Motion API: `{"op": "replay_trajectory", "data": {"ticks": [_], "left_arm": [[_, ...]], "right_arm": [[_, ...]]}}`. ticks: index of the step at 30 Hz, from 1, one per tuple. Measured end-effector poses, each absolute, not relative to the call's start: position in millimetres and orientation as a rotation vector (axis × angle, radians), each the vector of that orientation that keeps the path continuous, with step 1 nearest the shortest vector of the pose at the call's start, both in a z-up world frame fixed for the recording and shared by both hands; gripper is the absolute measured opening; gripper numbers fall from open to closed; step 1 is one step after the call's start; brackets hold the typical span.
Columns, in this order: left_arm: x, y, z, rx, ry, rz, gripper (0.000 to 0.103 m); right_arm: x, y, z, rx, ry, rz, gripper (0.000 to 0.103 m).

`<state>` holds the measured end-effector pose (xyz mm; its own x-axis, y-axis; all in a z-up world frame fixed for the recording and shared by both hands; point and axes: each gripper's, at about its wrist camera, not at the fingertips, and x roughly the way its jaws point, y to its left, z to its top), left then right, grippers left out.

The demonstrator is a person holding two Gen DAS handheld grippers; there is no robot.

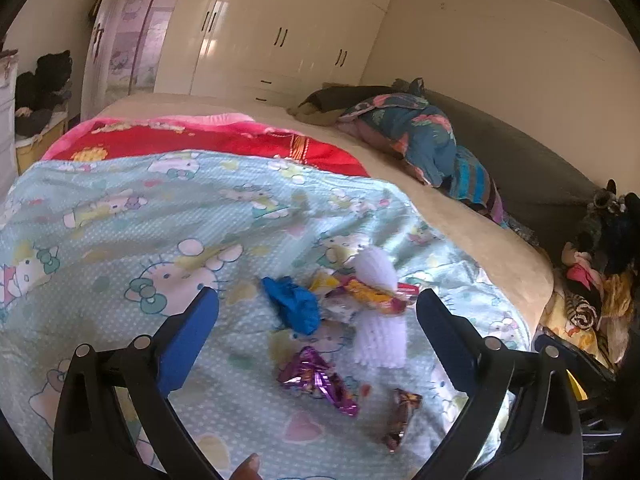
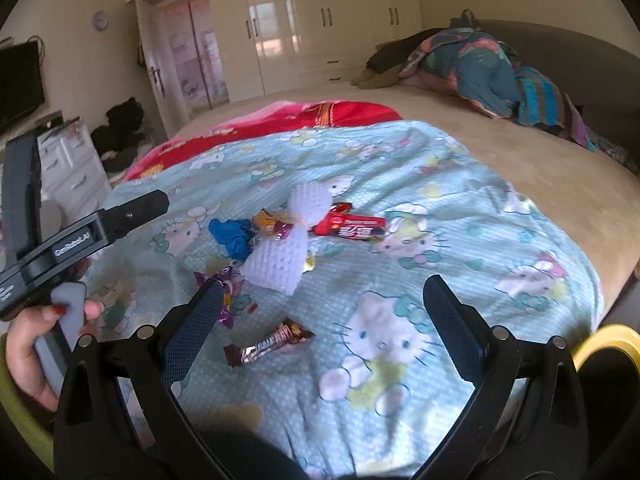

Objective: Collect trash
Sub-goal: 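Close the left tool on the blue cloth while the right tool grasps the white foam net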

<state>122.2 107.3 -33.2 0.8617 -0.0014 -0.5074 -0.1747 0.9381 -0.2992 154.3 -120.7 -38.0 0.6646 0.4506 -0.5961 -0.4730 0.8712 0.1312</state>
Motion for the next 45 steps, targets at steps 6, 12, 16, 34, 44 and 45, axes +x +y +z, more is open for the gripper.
{"op": "replay_trajectory", "data": {"ticks": [6,12,16,34,44,45], "left_arm": [[124,125,-51,-0.421,0.558,0.093,0.089],[132,130,-70,-0.48,0.599,0.059,0.069],[138,132,-77,-0.512,0.603,0.032,0.06],[199,141,-107,-0.602,0.71,0.014,0.036],[188,133,-110,-0.603,0.717,-0.024,0.004],[184,132,-107,-0.602,0.707,-0.026,0.004]], "right_arm": [[184,-98,-59,-0.04,0.736,0.545,0.092],[209,-80,-78,-0.06,0.819,0.59,0.09],[221,-73,-85,-0.021,0.855,0.647,0.083],[232,-64,-99,0.062,0.908,0.774,0.025],[204,-105,-85,0.072,0.821,0.651,0.023],[201,-108,-84,0.073,0.814,0.643,0.023]]}}
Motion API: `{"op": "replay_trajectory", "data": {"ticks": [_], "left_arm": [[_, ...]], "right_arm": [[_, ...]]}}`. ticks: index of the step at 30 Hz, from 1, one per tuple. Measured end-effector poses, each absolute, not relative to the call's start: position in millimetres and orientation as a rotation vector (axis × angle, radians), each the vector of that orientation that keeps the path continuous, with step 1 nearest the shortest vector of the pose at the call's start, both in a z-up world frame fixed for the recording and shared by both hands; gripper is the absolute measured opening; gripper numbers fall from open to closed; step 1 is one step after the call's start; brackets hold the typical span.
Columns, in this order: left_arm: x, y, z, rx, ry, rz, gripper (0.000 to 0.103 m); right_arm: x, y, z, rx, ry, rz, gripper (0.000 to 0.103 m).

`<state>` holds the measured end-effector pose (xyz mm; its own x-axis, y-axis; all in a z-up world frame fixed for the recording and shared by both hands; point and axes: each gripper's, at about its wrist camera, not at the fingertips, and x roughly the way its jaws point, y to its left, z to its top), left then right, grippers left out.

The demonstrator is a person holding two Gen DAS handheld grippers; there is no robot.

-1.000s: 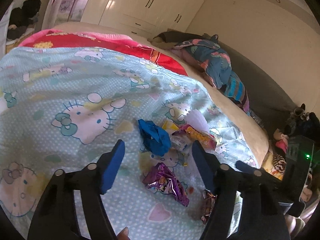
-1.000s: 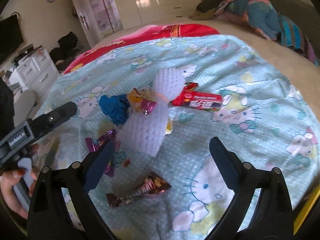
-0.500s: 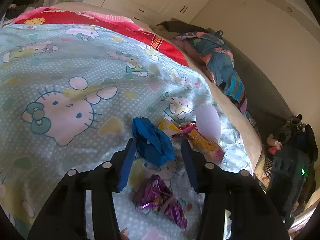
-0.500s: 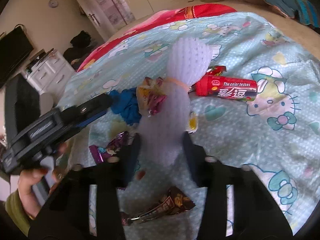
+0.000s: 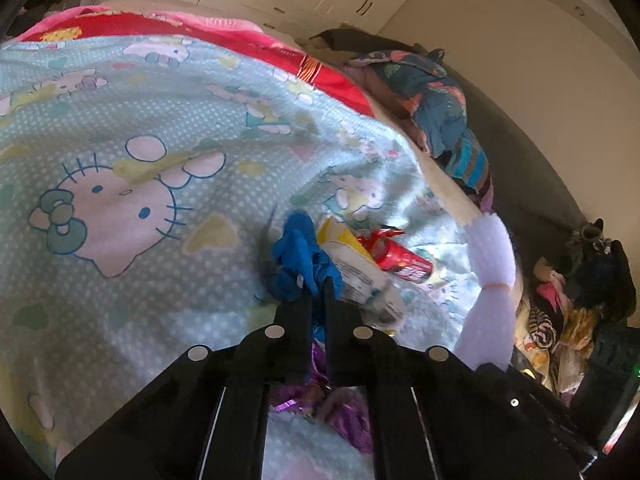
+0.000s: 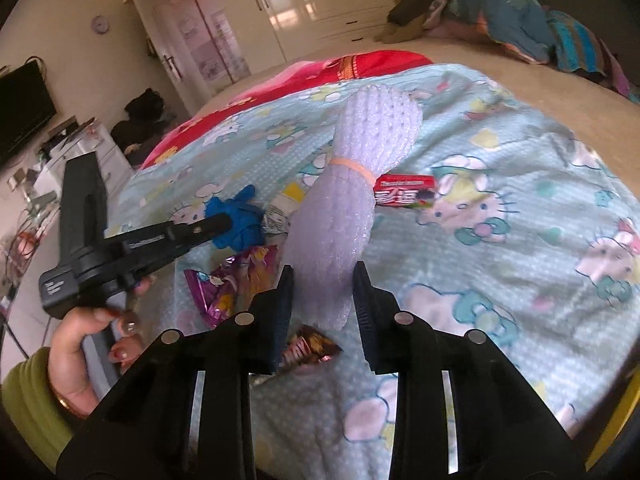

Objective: Collect trash
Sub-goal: 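Close the left tool on the blue cloth while the right tool grasps the white foam net, then carry the blue cloth and white foam net over the yellow-rimmed bin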

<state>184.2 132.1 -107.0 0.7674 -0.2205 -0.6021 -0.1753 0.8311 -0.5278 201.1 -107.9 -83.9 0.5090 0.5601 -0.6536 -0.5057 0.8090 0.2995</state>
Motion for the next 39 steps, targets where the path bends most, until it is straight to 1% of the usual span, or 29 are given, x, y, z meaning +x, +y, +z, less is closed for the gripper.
{"op": "replay_trajectory", "data": {"ticks": [8,17,39], "left_arm": [[149,124,-61,-0.536,0.584,-0.067,0.004],[129,108,-17,-0.491,0.489,-0.113,0.004],[108,66,18,-0.441,0.458,-0.233,0.004]], "right_arm": [[182,-128,-72,0.078,0.767,0.624,0.023],[169,-148,-60,0.11,0.737,0.616,0.023],[136,-186,-33,0.121,0.678,0.575,0.023]]}}
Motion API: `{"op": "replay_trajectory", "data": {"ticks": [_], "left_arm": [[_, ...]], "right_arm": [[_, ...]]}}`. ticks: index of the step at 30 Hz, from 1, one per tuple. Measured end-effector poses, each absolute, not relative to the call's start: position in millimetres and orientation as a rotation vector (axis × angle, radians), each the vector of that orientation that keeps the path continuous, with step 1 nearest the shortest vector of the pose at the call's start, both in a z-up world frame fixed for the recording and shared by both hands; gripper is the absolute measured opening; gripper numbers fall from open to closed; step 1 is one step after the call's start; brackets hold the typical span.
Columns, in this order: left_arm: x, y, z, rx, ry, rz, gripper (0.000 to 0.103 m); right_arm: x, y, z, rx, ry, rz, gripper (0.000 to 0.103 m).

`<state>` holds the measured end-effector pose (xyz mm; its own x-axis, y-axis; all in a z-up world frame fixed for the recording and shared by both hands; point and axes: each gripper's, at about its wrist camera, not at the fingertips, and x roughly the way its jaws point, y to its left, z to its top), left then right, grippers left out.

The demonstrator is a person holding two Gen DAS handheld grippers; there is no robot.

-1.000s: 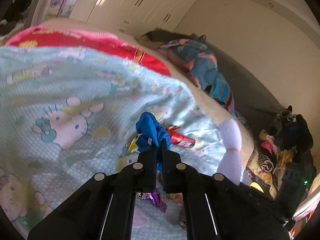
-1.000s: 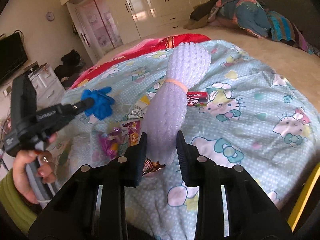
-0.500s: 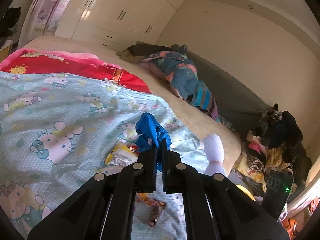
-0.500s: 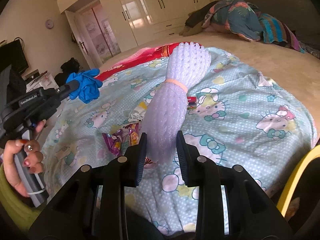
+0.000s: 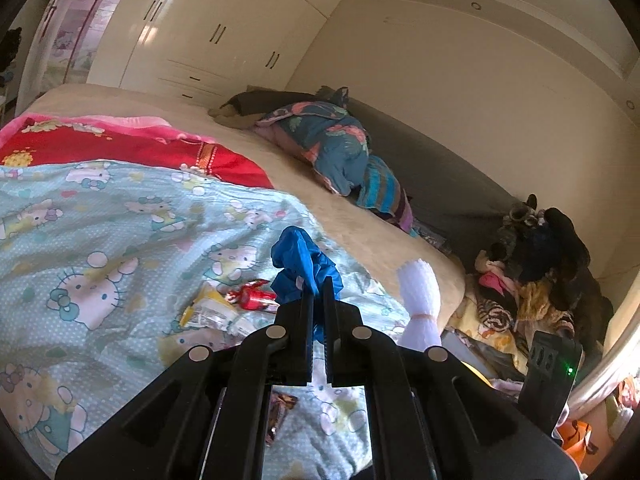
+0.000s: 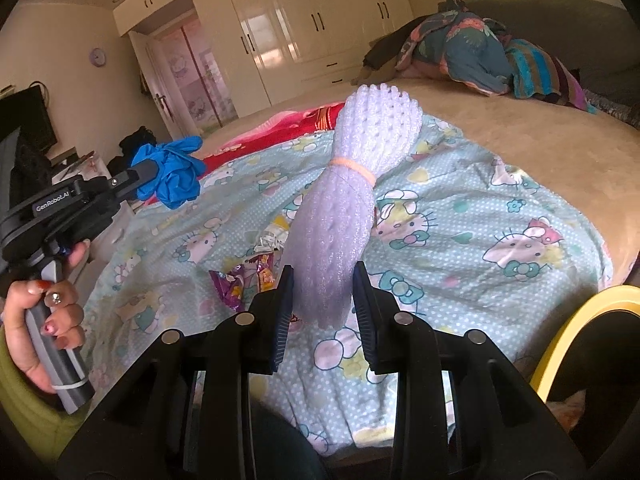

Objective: Collect trash
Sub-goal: 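Carry the blue cloth and white foam net over the yellow-rimmed bin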

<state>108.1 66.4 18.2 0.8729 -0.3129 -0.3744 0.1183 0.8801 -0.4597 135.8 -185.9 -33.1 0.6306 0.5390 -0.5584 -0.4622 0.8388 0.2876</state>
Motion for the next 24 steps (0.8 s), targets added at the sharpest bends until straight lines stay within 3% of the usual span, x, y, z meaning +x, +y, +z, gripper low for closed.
{"op": "replay_trajectory", "data": {"ticks": [24], "left_arm": [[97,8,31,-0.365,0.473,-0.381,0.004]], "right_arm": [[108,-242,-23,0.147,0.662,0.479,0.023]]}}
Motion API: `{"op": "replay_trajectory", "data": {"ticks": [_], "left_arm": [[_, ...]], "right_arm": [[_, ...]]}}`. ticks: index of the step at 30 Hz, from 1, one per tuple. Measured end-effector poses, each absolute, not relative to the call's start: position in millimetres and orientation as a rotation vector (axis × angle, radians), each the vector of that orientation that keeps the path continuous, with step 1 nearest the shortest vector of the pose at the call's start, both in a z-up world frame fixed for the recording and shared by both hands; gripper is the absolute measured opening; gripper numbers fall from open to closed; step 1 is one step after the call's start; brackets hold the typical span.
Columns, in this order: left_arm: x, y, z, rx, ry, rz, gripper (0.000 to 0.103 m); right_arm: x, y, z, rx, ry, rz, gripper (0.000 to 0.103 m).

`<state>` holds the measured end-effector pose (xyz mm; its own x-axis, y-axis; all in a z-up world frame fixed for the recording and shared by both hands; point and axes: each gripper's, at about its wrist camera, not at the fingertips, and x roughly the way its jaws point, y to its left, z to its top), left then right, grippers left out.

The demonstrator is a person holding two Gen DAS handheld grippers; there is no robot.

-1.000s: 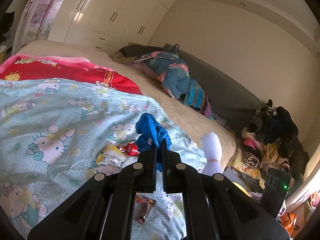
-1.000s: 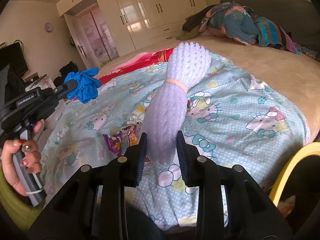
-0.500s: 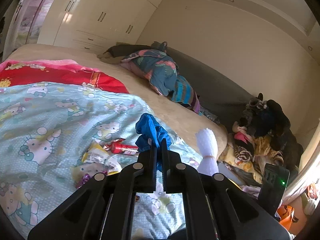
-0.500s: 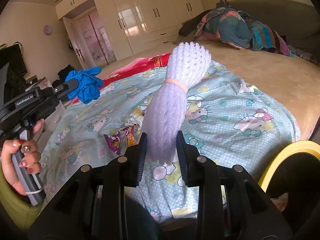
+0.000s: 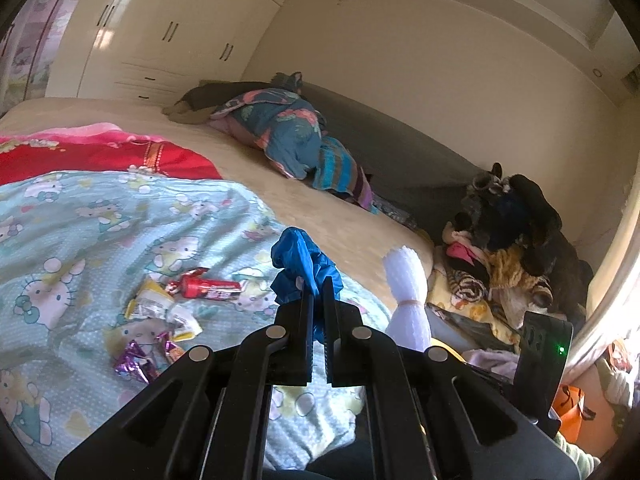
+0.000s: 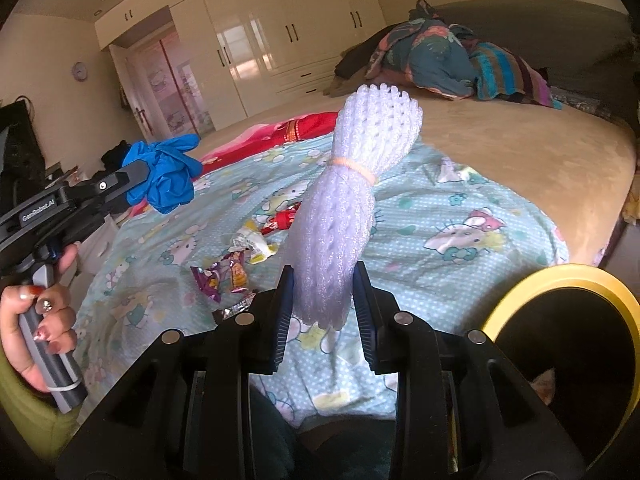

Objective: Collect trash
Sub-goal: 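Carry the blue cloth and white foam net over the yellow-rimmed bin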

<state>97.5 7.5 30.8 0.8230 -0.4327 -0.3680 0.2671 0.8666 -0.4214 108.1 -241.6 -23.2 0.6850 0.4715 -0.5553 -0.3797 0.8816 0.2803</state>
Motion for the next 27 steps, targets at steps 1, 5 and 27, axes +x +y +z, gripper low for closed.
{"op": "replay_trajectory", "data": {"ticks": [1,5,27], "left_arm": [[97,4,31,-0.359,0.474,-0.388,0.004],[94,-5,31,-0.346,0.479,-0.407,0.004],[84,-78,26,-0.256,0.524,-0.552,0.004]], "right_arm": [[107,-244,-23,0.148,0.662,0.475,0.023],[102,-254,-23,0.152,0.665,0.457,0.023],[80,-345,-25,0.127,0.692,0.302,0.023]]}}
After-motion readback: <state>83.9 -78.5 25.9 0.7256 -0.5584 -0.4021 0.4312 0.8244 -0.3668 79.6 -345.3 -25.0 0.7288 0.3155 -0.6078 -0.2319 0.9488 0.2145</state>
